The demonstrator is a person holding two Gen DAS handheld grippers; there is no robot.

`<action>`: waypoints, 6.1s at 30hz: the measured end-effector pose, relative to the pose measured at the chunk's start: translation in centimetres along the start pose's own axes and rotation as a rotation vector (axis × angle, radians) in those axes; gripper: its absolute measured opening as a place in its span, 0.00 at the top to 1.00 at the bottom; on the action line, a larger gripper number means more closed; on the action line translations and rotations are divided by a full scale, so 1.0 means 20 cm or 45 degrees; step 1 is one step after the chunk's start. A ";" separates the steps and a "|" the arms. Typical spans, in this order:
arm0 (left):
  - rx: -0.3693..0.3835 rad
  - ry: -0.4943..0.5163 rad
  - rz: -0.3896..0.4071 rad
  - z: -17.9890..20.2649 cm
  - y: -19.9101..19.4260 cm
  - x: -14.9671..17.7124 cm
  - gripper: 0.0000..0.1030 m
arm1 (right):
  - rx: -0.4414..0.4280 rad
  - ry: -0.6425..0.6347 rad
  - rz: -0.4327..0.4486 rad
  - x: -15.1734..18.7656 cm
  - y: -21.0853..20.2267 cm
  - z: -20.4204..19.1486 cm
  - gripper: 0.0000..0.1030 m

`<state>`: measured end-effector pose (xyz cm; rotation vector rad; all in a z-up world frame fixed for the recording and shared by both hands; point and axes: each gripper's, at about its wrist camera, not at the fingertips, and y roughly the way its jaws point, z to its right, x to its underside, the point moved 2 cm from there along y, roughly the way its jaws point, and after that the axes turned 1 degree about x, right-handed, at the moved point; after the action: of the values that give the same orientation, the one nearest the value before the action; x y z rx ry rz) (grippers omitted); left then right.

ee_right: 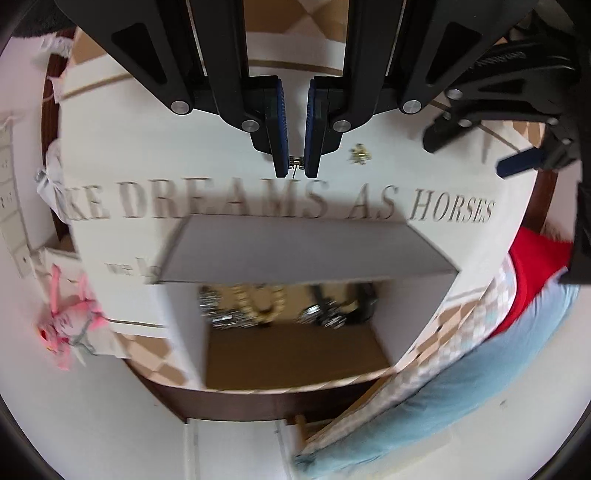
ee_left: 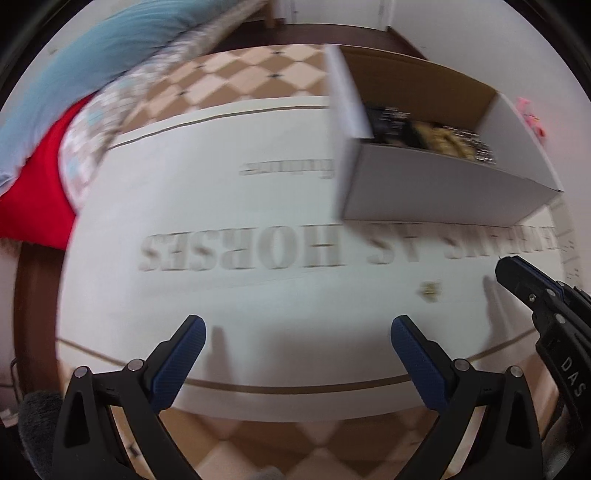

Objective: Organize jewelry

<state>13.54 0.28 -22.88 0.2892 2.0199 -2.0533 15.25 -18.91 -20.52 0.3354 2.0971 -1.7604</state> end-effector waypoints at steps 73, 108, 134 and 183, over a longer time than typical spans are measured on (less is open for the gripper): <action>-0.025 -0.007 0.104 -0.02 -0.22 -0.52 0.00 | 0.230 0.034 -0.104 -0.54 -0.14 0.27 0.00; -0.013 -0.067 0.467 -0.01 -1.38 -0.13 0.00 | 0.274 0.032 0.321 -0.34 -1.41 -0.01 0.00; -0.002 -0.072 0.393 0.03 -1.51 -0.10 0.00 | 0.288 0.059 0.339 -0.29 -1.67 -0.03 0.00; -0.031 -0.094 0.188 -0.02 -1.10 -0.32 0.00 | 0.322 0.025 0.066 -0.49 -1.14 0.04 0.00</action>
<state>12.68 1.18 0.01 0.3421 1.9187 -1.9206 14.73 -23.46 3.95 0.4738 1.8622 -2.0016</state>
